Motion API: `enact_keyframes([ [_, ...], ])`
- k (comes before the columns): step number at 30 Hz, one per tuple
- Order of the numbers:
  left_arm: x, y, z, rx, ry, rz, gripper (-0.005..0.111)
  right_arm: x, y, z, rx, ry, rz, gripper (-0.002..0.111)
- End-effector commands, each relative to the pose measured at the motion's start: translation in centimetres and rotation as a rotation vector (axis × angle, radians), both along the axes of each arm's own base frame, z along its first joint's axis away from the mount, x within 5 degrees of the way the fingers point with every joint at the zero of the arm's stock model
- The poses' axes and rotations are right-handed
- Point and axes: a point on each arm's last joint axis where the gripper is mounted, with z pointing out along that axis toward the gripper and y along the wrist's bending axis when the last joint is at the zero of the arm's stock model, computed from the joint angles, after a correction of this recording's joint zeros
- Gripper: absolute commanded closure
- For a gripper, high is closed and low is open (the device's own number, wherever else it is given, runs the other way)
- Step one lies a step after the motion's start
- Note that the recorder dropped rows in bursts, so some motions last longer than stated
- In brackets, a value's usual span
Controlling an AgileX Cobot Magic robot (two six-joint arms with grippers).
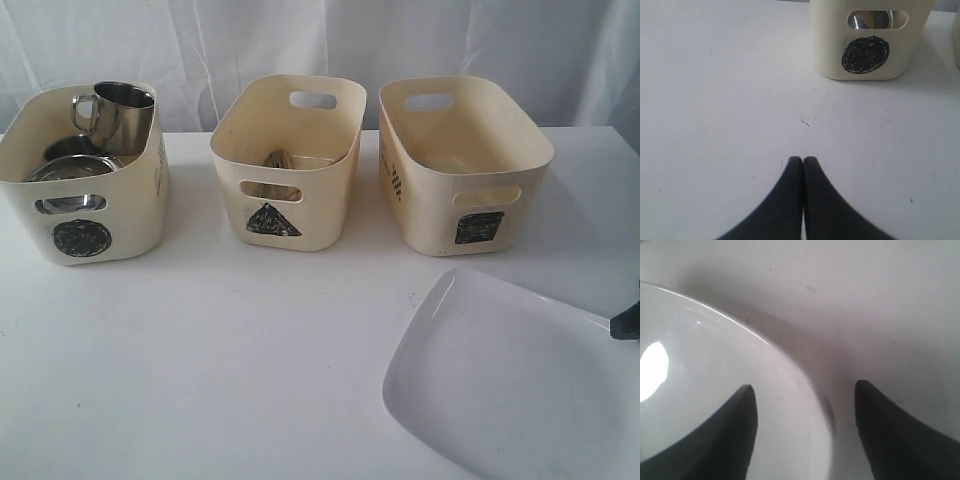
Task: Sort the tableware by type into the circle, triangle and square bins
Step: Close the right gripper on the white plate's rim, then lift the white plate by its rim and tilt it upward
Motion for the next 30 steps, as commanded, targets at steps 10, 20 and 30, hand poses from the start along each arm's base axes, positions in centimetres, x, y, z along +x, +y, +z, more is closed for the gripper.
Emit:
enact_keyframes([
  [10, 0.0, 0.0, 0.0, -0.008, -0.005, 0.001, 0.107, 0.6, 0.8, -3.0, 0.045, 0.059, 0.035, 0.054],
  [20, 0.0, 0.0, 0.0, -0.008, -0.005, 0.001, 0.107, 0.7, 2.2, -4.2, 0.036, 0.104, 0.161, 0.061],
  [30, 0.0, 0.0, 0.0, -0.008, -0.005, 0.001, 0.107, 0.2, 2.7, -4.7, 0.097, 0.145, 0.223, 0.093],
])
